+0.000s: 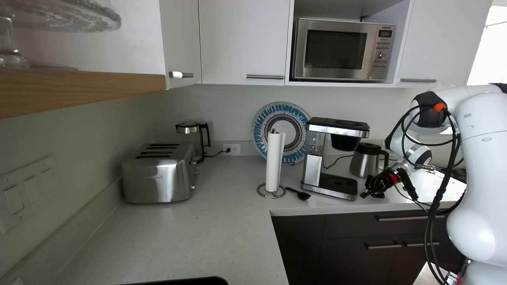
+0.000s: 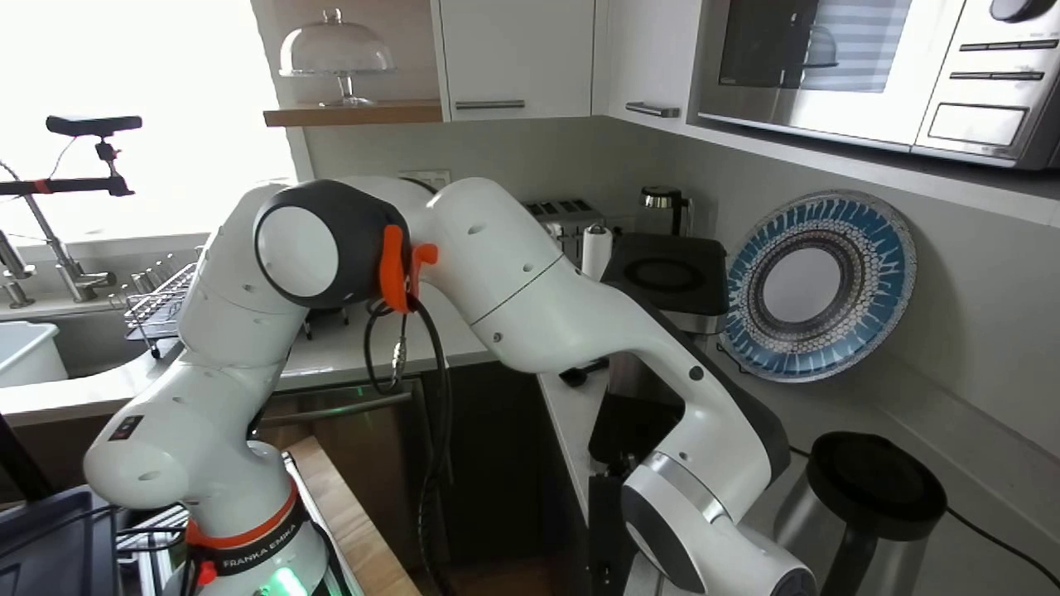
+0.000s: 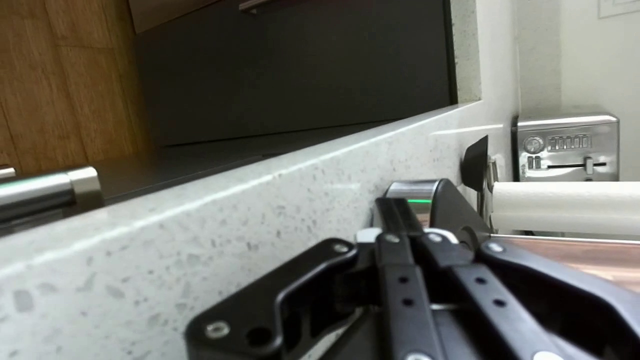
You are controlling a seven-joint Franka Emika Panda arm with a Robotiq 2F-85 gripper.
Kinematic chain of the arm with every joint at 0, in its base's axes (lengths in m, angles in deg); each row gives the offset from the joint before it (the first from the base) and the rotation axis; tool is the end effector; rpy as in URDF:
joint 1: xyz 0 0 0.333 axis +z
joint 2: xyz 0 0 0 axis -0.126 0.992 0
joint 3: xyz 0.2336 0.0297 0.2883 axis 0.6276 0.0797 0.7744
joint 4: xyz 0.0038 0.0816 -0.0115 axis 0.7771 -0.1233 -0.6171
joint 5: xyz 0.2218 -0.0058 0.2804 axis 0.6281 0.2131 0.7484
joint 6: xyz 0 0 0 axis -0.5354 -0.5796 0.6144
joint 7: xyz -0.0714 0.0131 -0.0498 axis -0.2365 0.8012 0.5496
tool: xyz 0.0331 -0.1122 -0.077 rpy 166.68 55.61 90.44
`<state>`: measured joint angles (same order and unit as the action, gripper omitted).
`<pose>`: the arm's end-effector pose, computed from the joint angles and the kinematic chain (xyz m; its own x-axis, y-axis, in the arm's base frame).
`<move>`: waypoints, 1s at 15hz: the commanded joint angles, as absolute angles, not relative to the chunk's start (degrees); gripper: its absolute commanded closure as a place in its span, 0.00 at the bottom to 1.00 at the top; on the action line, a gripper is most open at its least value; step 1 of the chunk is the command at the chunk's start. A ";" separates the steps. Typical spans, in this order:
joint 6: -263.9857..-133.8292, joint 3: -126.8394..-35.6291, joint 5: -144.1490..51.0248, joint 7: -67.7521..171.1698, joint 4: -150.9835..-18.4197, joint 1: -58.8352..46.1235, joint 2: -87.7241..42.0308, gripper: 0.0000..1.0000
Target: Press a bottom button on the coffee maker
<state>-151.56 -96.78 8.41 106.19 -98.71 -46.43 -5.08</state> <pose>0.3921 -0.3935 0.2534 0.8728 -0.4473 -0.1952 -0.3845 -0.3839 -0.8395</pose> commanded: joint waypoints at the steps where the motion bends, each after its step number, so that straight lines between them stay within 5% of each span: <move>1: -152.83 -95.60 8.74 104.48 -99.46 -46.72 -5.66 1.00; 15: -154.18 -95.15 8.25 103.96 -99.37 -46.44 -5.70 1.00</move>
